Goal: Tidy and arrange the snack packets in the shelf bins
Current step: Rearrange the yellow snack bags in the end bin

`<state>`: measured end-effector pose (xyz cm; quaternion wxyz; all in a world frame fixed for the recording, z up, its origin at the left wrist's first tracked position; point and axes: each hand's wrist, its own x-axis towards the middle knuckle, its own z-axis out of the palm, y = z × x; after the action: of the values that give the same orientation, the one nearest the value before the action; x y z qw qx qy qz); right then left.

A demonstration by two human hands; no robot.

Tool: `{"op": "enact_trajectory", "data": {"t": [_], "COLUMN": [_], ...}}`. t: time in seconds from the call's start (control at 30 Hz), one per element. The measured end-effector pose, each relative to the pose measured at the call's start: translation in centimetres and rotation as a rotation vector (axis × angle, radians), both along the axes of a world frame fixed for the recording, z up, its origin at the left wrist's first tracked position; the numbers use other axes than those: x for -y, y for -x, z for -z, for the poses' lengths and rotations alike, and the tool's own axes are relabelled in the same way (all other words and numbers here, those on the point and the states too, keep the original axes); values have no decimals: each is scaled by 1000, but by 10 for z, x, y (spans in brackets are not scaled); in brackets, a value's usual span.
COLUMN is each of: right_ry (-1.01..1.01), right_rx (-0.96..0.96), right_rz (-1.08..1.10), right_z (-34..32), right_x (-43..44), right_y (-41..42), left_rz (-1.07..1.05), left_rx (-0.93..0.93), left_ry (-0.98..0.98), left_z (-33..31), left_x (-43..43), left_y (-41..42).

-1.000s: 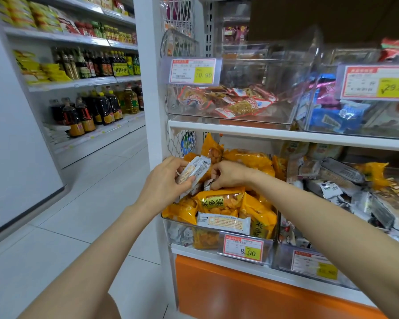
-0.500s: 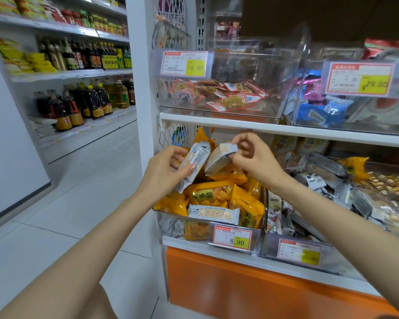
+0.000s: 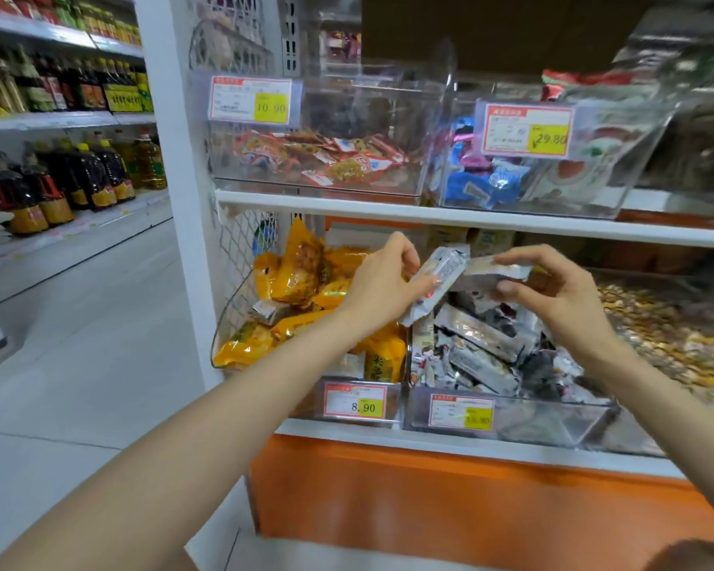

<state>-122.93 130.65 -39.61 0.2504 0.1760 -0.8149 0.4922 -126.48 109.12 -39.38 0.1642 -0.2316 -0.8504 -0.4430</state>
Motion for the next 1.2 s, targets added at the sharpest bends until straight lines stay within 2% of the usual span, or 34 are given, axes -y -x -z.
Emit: {"op": "enact_trajectory", "data": {"t": [0.17,0.23,0.37,0.43,0.67,0.77,0.93,1.07,1.13,1.2], "right_ry": [-18,-89,-440,-572,-405,-356,-355,-523,-684,-810], "right_rx": [-237,-238,145,219,130,86,49,127,141,138], "right_rz": [385,467,324,283,322,266,153,-12,-33,-38], "right_z": [18,26,42,46,38,37,34,33,36,40], "right_x": [-31,-42,-59,-64,-69,-68,-62,-55,-53,-51], "right_y": [-4,3,16,17,10,5,-2,-6,-7,-8], "left_rz": [34,3,1,87,326,344,300,230,204,238], "left_rx": [9,-4,-40,-55,-53,-80,-150,-243,-246,-132], "left_ry": [40,82,193,252,527,713,891,1038,1019,922], "left_z": [2,5,7,6,19,30,34,34,36,34], "left_x": [-45,-58,-67,-65,-62,-68,-83,-84,-82,-76], "left_y": [8,14,23,24,14,1,-13,-10,-8,-7]}}
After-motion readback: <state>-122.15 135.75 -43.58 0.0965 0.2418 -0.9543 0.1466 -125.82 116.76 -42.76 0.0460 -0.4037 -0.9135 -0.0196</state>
